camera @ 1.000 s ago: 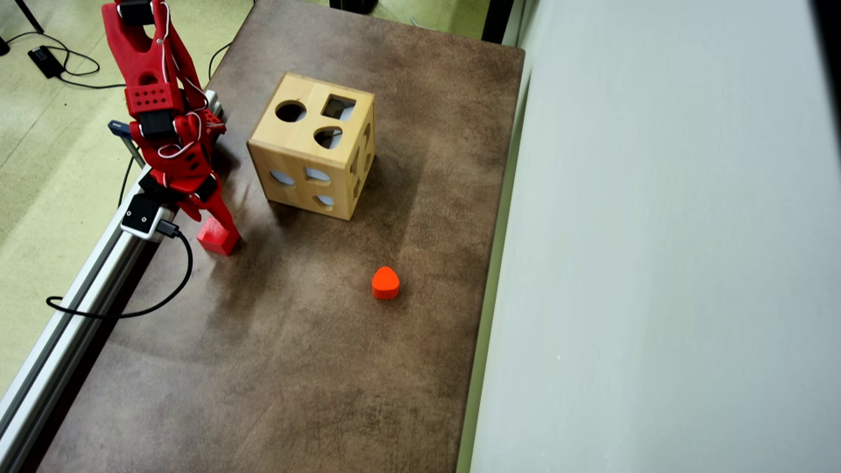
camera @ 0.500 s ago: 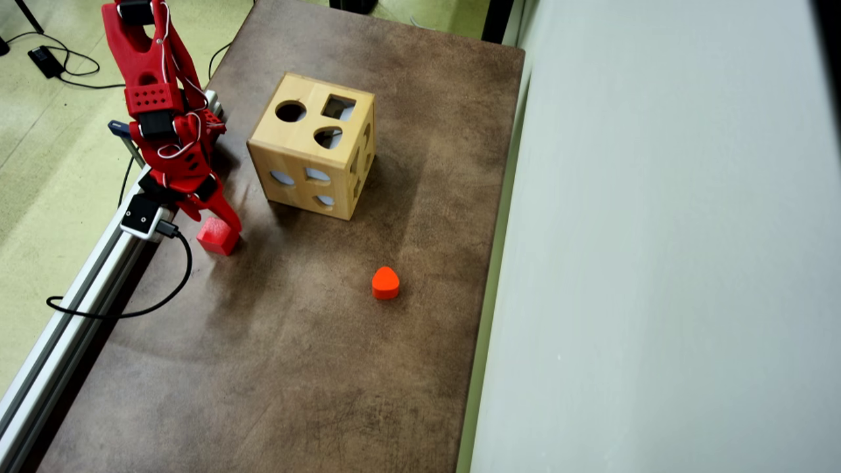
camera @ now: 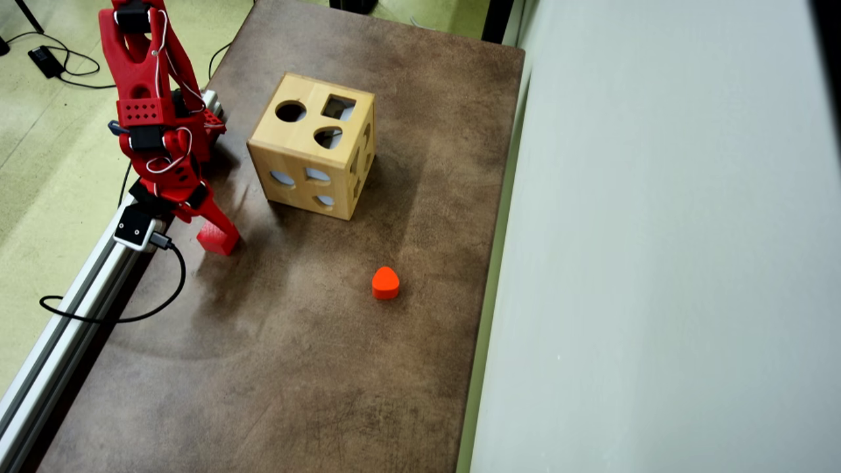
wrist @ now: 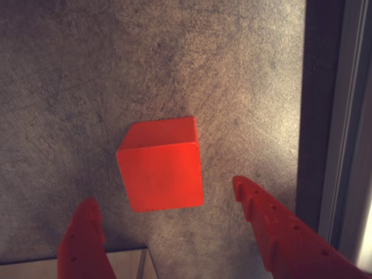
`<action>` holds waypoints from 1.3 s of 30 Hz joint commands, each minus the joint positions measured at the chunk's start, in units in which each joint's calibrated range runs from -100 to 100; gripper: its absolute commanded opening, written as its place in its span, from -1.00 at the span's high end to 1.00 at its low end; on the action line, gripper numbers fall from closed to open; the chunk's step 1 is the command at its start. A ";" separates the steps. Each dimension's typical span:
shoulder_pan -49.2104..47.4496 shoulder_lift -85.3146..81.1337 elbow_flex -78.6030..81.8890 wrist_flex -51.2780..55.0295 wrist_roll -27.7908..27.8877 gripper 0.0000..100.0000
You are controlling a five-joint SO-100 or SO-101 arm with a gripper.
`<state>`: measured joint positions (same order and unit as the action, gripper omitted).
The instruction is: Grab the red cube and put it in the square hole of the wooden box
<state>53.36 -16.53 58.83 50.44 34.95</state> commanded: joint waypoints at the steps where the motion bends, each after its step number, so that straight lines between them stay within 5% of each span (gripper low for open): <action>1: -0.39 0.18 -2.48 -0.62 0.34 0.28; 13: -0.46 7.14 -2.39 -8.51 0.34 0.28; 39: -3.29 11.13 -1.49 -7.94 0.05 0.28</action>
<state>50.49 -5.25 58.56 42.45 34.90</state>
